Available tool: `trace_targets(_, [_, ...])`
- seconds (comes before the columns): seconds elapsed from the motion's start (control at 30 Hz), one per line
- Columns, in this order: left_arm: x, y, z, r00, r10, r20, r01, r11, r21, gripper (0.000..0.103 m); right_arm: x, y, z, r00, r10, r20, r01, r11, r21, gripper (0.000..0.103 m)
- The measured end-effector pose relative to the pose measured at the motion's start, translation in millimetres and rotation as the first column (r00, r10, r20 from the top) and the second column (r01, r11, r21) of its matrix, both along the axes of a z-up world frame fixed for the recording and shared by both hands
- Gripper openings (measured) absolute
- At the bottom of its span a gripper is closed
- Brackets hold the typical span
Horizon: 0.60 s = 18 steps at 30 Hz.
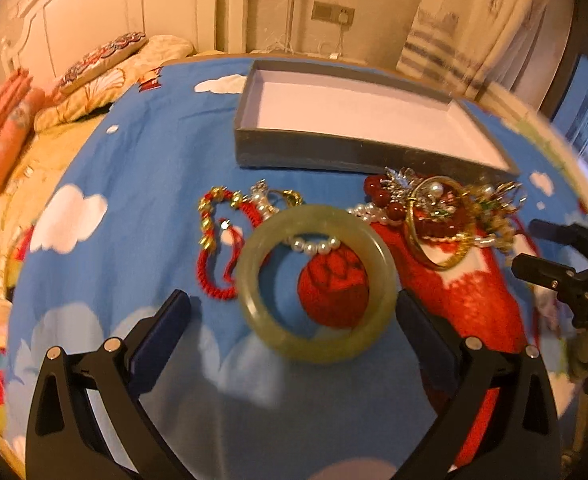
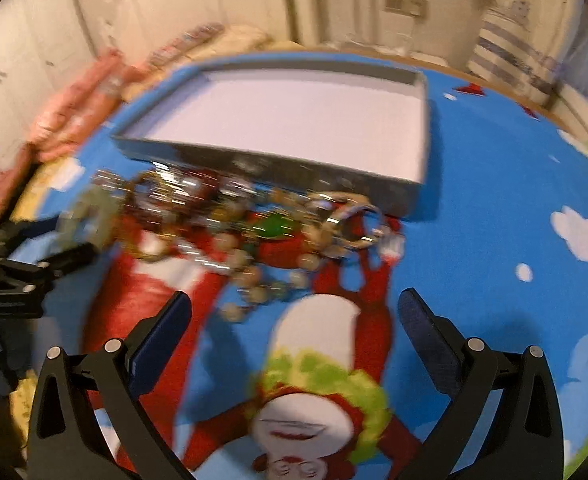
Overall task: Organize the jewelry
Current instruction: 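Grasp the green jade bangle with the left gripper while the right grasps the gold bangle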
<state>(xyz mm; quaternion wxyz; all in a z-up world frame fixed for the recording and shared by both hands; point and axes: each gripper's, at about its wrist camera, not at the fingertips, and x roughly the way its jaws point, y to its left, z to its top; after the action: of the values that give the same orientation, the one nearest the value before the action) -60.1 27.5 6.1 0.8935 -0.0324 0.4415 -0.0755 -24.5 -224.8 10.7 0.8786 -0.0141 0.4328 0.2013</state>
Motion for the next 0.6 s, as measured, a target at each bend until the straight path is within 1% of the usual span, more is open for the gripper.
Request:
trace_targets(0.1, [-14.3,15.5,1.5,0.999,0.011,0.033,-0.009,0.998,-0.065,0.098,-7.3,10.3,13.0,0.997,0.043,0.069,-0.046,0.998,0.032,0.097])
trace_targets(0.17, [-19.5,20.7,2.9,0.999,0.028,0.045,-0.025,0.997,-0.068,0.098,-7.6,25.1,21.4,0.99,0.088,0.108,-0.092,0.995,0.035,0.096])
trace_targets(0.23, [-22.6,22.2,3.7,0.998,0.04,0.049,-0.037,0.998,-0.059,0.098,-6.6,44.6,26.6,0.981,0.14,0.136,-0.141,0.99,-0.006,0.093])
trace_targets(0.3, [-23.5,24.6,5.2,0.997,0.055,0.05,-0.052,0.997,-0.051,0.097,0.0,61.1,27.7,0.971,0.187,0.146,-0.184,0.982,-0.038,0.087])
trace_targets(0.37, [-23.0,27.7,6.4,0.996,0.067,0.051,-0.065,0.997,-0.053,0.095,8.2,69.8,26.7,0.969,0.211,0.127,-0.21,0.978,-0.017,0.076])
trace_targets(0.4, [-23.3,30.2,7.3,0.996,0.077,0.051,-0.074,0.995,-0.06,0.092,11.8,72.0,24.9,0.97,0.217,0.113,-0.218,0.976,-0.006,0.071])
trace_targets(0.43, [-22.5,33.7,8.1,0.995,0.084,0.049,-0.081,0.995,-0.066,0.086,17.4,73.7,23.1,0.971,0.22,0.099,-0.221,0.975,0.001,0.064])
trace_targets(0.47, [-22.1,36.9,9.2,0.994,0.099,0.043,-0.096,0.993,-0.07,0.083,22.1,74.7,21.7,0.972,0.215,0.091,-0.216,0.976,-0.005,0.06])
trace_targets(0.5, [-21.2,38.8,10.0,0.994,0.106,0.04,-0.103,0.992,-0.073,0.079,25.3,75.2,20.7,0.974,0.211,0.084,-0.21,0.978,-0.018,0.058])
trace_targets(0.57, [-20.2,42.4,12.3,0.993,0.116,0.039,-0.112,0.991,-0.074,0.078,27.5,74.5,17.5,0.976,0.207,0.073,-0.205,0.978,-0.036,0.05])
trace_targets(0.6, [-19.6,41.6,13.1,0.992,0.117,0.04,-0.114,0.991,-0.069,0.078,27.3,74.6,17.5,0.975,0.209,0.074,-0.207,0.978,-0.034,0.048])
